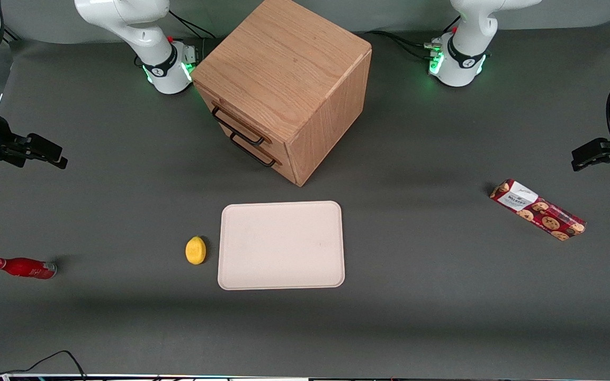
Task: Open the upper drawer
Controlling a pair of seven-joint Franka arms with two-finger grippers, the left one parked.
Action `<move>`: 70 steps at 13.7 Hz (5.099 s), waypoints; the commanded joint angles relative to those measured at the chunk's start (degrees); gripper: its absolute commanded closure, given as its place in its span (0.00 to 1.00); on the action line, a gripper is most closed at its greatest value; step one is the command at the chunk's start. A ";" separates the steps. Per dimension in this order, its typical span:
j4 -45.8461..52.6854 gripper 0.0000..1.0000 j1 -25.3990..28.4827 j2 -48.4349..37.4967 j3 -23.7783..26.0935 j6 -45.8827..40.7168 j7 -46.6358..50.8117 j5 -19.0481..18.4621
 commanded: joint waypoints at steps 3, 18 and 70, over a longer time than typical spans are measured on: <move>1.74 0.00 -0.45 0.72 -0.04 -1.32 0.94 0.30; 1.92 0.00 7.87 -0.15 -0.03 -4.84 -2.83 0.57; -17.33 0.00 41.38 11.36 -13.13 8.34 -21.91 18.94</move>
